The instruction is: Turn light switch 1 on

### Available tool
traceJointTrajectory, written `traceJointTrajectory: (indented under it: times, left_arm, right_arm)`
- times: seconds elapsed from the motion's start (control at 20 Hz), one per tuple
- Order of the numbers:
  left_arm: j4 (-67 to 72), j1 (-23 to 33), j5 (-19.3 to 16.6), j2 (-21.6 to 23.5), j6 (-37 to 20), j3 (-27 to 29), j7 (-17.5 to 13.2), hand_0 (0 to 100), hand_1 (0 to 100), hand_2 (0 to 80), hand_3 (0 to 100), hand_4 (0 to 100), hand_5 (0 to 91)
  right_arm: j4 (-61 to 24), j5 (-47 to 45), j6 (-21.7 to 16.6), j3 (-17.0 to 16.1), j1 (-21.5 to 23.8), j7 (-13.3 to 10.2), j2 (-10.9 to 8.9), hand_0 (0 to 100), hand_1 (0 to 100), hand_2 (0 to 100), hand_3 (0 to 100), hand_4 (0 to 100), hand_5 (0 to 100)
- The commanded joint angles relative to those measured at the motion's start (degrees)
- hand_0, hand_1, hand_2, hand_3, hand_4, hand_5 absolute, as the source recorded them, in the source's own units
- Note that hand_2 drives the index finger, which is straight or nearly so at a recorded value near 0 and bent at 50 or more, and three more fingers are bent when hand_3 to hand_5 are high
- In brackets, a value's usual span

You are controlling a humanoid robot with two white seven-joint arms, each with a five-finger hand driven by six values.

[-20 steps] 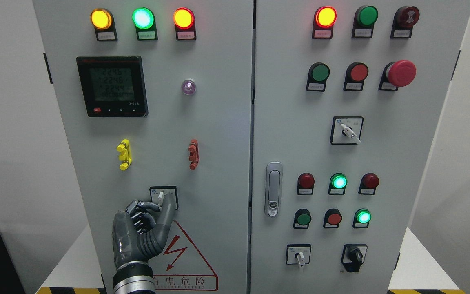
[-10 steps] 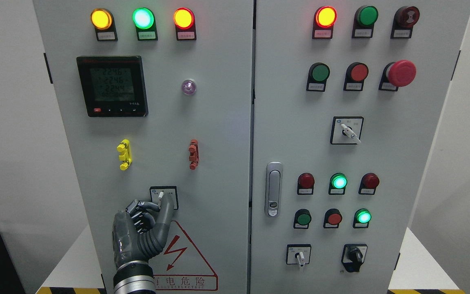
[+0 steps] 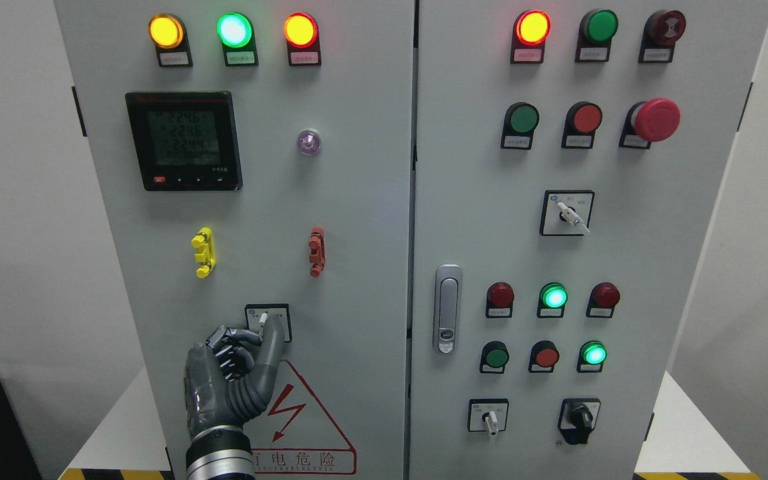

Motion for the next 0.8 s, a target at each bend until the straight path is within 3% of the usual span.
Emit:
traceJointTrajectory:
  times: [0.0, 0.75]
  left_arm:
    - [0.0, 0.0, 0.0, 0.0, 0.0, -0.3, -0.1, 29, 46, 63.2, 100, 99, 86.1]
    - [0.0, 0.2, 0.0, 0.0, 0.0, -0.3, -0.1, 38, 42, 63.7, 100, 99, 86.1]
  right_arm:
    - [0.0, 0.0, 0.0, 0.0, 0.0, 0.0, 0.02, 0, 0, 0, 0, 0, 0]
    - [0.0, 0.0, 0.0, 0.0, 0.0, 0.0, 0.02, 0, 0, 0, 0, 0, 0]
